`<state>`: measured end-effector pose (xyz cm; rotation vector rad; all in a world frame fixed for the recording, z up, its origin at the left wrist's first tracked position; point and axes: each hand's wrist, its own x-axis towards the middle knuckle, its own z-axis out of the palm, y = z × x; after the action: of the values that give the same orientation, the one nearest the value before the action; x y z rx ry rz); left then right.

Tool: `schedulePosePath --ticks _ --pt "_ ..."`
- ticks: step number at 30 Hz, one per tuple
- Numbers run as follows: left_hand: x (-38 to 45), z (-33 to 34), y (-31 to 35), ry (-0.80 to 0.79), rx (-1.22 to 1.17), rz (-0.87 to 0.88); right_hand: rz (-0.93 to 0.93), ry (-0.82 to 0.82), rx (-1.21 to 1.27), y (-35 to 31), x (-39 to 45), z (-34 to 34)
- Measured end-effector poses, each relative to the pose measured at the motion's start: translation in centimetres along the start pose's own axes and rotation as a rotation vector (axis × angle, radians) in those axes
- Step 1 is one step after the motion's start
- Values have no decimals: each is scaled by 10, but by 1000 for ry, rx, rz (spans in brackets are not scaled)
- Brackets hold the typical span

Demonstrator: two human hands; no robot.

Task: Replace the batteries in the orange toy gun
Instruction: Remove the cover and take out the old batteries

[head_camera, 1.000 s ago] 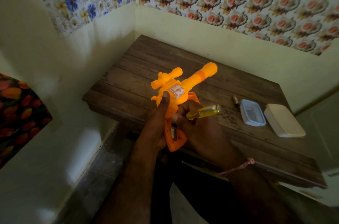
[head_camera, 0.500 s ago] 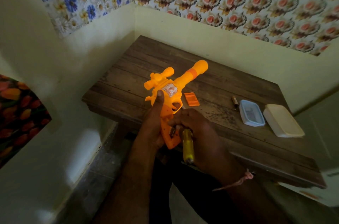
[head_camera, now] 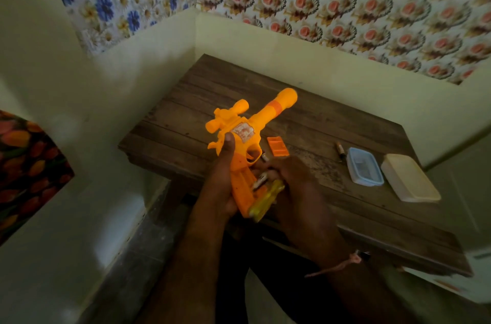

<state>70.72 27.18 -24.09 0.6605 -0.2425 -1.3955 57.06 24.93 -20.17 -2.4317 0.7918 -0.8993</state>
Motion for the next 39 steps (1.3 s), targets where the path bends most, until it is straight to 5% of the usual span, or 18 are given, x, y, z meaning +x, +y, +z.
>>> schedulePosePath --ticks 5,9,15,21,35,39 --pt "2 -3 5 193 119 142 575 295 147 41 10 -22" --pt "1 1 6 213 115 151 855 268 62 83 22 -39" --pt "1 2 4 236 165 128 876 -31 -202 119 44 -44" --pt "2 4 6 227 172 143 844 -159 -430 133 53 -37" --pt "-3 5 9 190 181 110 805 -125 -448 138 41 -32" --pt "-4 6 8 204 199 117 783 7 -350 127 30 -25"
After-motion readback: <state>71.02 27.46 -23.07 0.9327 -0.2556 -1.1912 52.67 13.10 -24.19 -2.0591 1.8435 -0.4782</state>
